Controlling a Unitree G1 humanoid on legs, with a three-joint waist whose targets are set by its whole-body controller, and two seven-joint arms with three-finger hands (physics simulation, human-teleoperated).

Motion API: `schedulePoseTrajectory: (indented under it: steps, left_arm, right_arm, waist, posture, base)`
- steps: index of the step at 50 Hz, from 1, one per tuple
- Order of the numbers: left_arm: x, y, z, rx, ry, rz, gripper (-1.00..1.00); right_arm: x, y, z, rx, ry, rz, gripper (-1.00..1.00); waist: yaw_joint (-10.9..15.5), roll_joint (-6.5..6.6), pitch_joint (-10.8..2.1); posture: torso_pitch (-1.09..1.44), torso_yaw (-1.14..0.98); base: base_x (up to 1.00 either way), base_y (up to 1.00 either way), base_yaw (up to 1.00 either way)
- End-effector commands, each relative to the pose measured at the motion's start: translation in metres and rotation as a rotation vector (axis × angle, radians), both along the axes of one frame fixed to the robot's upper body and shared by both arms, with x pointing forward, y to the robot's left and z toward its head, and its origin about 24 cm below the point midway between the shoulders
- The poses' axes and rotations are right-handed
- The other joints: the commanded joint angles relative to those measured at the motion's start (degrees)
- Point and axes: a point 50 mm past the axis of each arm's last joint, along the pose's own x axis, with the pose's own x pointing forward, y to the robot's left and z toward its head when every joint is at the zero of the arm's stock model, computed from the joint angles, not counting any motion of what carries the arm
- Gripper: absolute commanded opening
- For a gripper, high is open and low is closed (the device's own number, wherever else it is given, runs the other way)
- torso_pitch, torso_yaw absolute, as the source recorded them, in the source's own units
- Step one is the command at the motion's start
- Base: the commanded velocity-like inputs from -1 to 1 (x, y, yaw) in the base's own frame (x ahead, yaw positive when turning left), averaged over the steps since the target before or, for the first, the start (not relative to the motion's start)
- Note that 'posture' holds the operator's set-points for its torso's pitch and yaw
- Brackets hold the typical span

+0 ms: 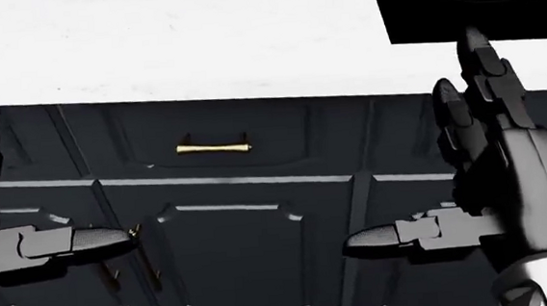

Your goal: Open the toaster oven door.

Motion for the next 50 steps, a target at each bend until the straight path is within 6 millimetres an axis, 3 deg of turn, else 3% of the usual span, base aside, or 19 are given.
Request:
schedulePoseTrajectory:
  steps: [1, 4, 6, 7, 9, 15, 17, 19, 28, 30, 32, 33, 36, 42, 44, 46, 47, 48, 50]
  left_arm:
    - [-0.0029, -0.0043, 0.0112, 0.009, -0.063, -0.029, 1.0]
    - [-0.0034, -0.0035, 0.0121, 0.011, -0.067, -0.028, 1.0]
    - [-0.0036, -0.0028, 0.0132, 0.012, -0.069, -0.027, 1.0]
    - [-0.004, -0.0027, 0.014, 0.012, -0.071, -0.026, 1.0]
    - [-0.0049, -0.0033, 0.015, 0.014, -0.073, -0.028, 1.0]
    - [-0.004, -0.0043, 0.0171, 0.018, -0.075, -0.033, 1.0]
    - [-0.0045, -0.005, 0.0191, 0.02, -0.077, -0.033, 1.0]
    - [-0.0046, -0.0054, 0.0195, 0.02, -0.078, -0.035, 1.0]
    - [-0.0043, -0.0056, 0.0166, 0.017, -0.074, -0.034, 1.0]
    - [-0.005, -0.0054, 0.0169, 0.017, -0.074, -0.032, 1.0]
    - [-0.0049, -0.0053, 0.0165, 0.017, -0.074, -0.033, 1.0]
    - [-0.005, -0.0053, 0.0165, 0.017, -0.074, -0.032, 1.0]
    - [-0.0044, -0.0039, 0.0166, 0.016, -0.076, -0.029, 1.0]
    - [-0.0046, -0.0032, 0.0169, 0.015, -0.077, -0.028, 1.0]
    - [-0.0044, -0.0027, 0.0166, 0.015, -0.077, -0.027, 1.0]
    - [-0.0049, -0.0025, 0.0164, 0.015, -0.076, -0.027, 1.0]
    - [-0.0052, -0.0031, 0.0174, 0.015, -0.076, -0.028, 1.0]
    - [-0.0056, -0.0033, 0.0182, 0.016, -0.077, -0.028, 1.0]
    - [-0.0055, -0.0035, 0.0186, 0.016, -0.076, -0.029, 1.0]
  right_arm:
    - [-0.0035, -0.0036, 0.013, -0.002, -0.078, -0.026, 1.0]
    - [-0.0051, -0.0039, 0.0164, 0.002, -0.089, -0.024, 1.0]
    - [-0.0058, -0.0038, 0.0177, 0.003, -0.093, -0.023, 1.0]
    - [-0.0062, -0.0035, 0.0182, 0.005, -0.095, -0.023, 1.0]
    - [-0.0066, -0.003, 0.0189, 0.006, -0.098, -0.021, 1.0]
    - [-0.0065, -0.0032, 0.0173, 0.004, -0.096, -0.021, 1.0]
    - [-0.0061, -0.0035, 0.0174, 0.006, -0.097, -0.022, 1.0]
    - [-0.0063, -0.0037, 0.0173, 0.003, -0.097, -0.022, 1.0]
    - [-0.0087, -0.0051, 0.0182, 0.013, -0.104, -0.018, 1.0]
    - [-0.0094, -0.0051, 0.0185, 0.017, -0.107, -0.017, 1.0]
    - [-0.0094, -0.0047, 0.0177, 0.015, -0.106, -0.015, 1.0]
    - [-0.0093, -0.0048, 0.0176, 0.016, -0.106, -0.015, 1.0]
    - [-0.0092, -0.0054, 0.0182, 0.015, -0.105, -0.019, 1.0]
    - [-0.01, -0.0059, 0.0197, 0.016, -0.107, -0.023, 1.0]
    - [-0.0101, -0.0062, 0.0201, 0.017, -0.108, -0.025, 1.0]
    - [-0.0106, -0.0062, 0.0206, 0.017, -0.109, -0.025, 1.0]
    - [-0.0106, -0.006, 0.021, 0.016, -0.11, -0.024, 1.0]
    - [-0.0104, -0.0059, 0.0211, 0.015, -0.11, -0.024, 1.0]
    - [-0.0102, -0.0056, 0.0205, 0.015, -0.11, -0.024, 1.0]
  waist:
    - [-0.2, 0.37, -0.1]
    - [-0.4, -0.75, -1.52]
    - [-0.9, -4.43, -1.81]
    - [-1.2, -2.83, -1.46]
    - [-1.2, -3.11, -0.57]
    - [-1.9, -0.38, -0.4]
    - [-2.3, 1.38, -0.57]
    - [-2.5, 4.66, -1.37]
    - [-0.7, 1.04, -0.53]
    - [-0.4, -0.74, -0.68]
    - [-0.3, -4.17, -1.5]
    - [-1.2, -2.76, -0.84]
    - [-1.8, -3.21, -0.32]
    - [-2.5, -0.12, 0.04]
    - [-2.8, 1.88, -0.29]
    - [-2.7, 5.71, -2.01]
    - [-1.9, 3.28, -0.89]
    - [-2.3, 4.29, -0.33]
    - [-1.4, 3.77, -0.84]
  posture:
    - [0.0, 0.0]
    - [0.0, 0.0]
    - [0.0, 0.0]
    - [0.0, 0.0]
    - [0.0, 0.0]
    - [0.0, 0.0]
    - [0.0, 0.0]
    - [0.0, 0.0]
    - [0.0, 0.0]
    - [0.0, 0.0]
    - [0.0, 0.0]
    - [0.0, 0.0]
    - [0.0, 0.0]
    - [0.0, 0.0]
    - [0.0, 0.0]
    - [0.0, 0.0]
    - [0.0, 0.0]
    - [0.0, 0.0]
    - [0.0, 0.0]
  base:
    - [0.0, 0.0, 0.0]
    - [0.03, 0.0, 0.0]
    - [0.17, 0.0, 0.0]
    - [0.2, 0.0, 0.0]
    - [0.23, 0.0, 0.0]
    - [0.3, 0.0, 0.0]
    - [0.3, 0.0, 0.0]
    - [0.31, 0.0, 0.0]
    - [0.31, 0.0, 0.0]
    - [0.36, 0.0, 0.0]
    - [0.39, 0.0, 0.0]
    - [0.4, 0.0, 0.0]
    - [0.39, 0.0, 0.0]
    - [0.39, 0.0, 0.0]
    - [0.39, 0.0, 0.0]
    - [0.39, 0.0, 0.0]
    - [0.4, 0.0, 0.0]
    - [0.4, 0.0, 0.0]
    - [0.39, 0.0, 0.0]
